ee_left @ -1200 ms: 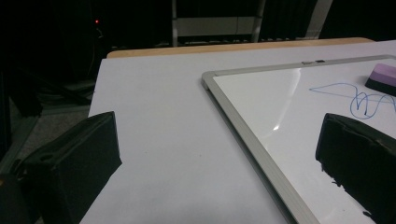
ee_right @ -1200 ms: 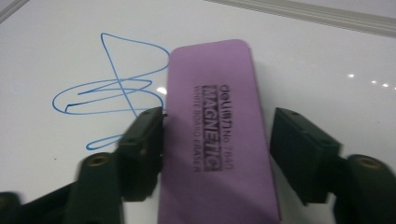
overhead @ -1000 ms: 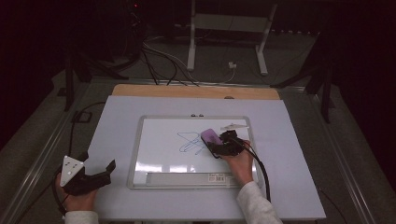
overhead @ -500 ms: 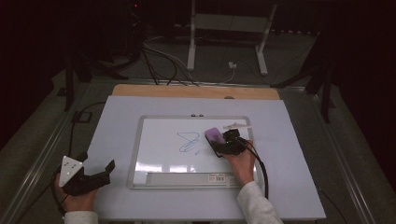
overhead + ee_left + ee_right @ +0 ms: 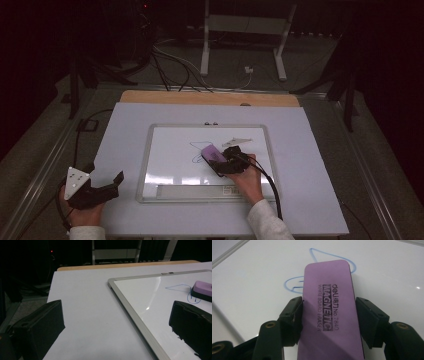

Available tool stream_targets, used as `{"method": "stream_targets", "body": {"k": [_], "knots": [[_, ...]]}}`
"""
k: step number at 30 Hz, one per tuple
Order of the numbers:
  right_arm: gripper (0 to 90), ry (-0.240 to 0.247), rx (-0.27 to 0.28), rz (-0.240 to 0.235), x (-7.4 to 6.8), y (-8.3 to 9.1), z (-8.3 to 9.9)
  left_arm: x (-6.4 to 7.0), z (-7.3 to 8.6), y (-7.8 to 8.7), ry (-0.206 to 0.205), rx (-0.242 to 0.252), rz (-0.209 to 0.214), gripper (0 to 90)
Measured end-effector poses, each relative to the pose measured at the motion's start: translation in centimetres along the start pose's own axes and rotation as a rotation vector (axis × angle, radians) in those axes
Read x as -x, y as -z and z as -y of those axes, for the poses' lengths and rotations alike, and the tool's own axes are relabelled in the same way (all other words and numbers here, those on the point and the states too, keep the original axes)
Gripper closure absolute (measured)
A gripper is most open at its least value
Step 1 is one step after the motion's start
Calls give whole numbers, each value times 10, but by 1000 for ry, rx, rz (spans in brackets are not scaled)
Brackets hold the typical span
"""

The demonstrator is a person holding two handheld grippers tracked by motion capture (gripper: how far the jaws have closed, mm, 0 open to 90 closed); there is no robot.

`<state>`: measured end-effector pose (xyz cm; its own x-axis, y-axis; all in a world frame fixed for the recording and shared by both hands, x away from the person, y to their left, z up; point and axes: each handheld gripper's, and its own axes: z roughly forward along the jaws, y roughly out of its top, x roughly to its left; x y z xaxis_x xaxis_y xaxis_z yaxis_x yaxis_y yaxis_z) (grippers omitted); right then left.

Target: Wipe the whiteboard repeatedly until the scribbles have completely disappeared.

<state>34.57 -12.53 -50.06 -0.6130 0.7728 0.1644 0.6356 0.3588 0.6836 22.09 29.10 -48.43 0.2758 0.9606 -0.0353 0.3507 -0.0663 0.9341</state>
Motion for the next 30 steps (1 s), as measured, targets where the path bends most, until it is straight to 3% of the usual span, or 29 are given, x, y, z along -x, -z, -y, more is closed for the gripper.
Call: {"method": "stream_targets", "body": {"k": [3,8,10,19,22,24,30], "knots": [[416,-6,-1,14,3,1,0,0,0,0,4,4,0,7],[416,-102,18,106,25,6,-1,0,0,1,6,3,-1,7],[416,-105,17,114,25,6,-1,0,0,0,4,3,0,7],[416,12,5,-16,-12,-2,2,1,0,0,-2,0,1,7],[416,34,-3,-35,-15,-2,2,0,0,0,-1,0,1,7],[416,25,3,-14,-12,-2,1,0,0,0,2,4,0,7],[416,-79,23,89,11,1,-1,0,0,0,4,4,-1,7]]}}
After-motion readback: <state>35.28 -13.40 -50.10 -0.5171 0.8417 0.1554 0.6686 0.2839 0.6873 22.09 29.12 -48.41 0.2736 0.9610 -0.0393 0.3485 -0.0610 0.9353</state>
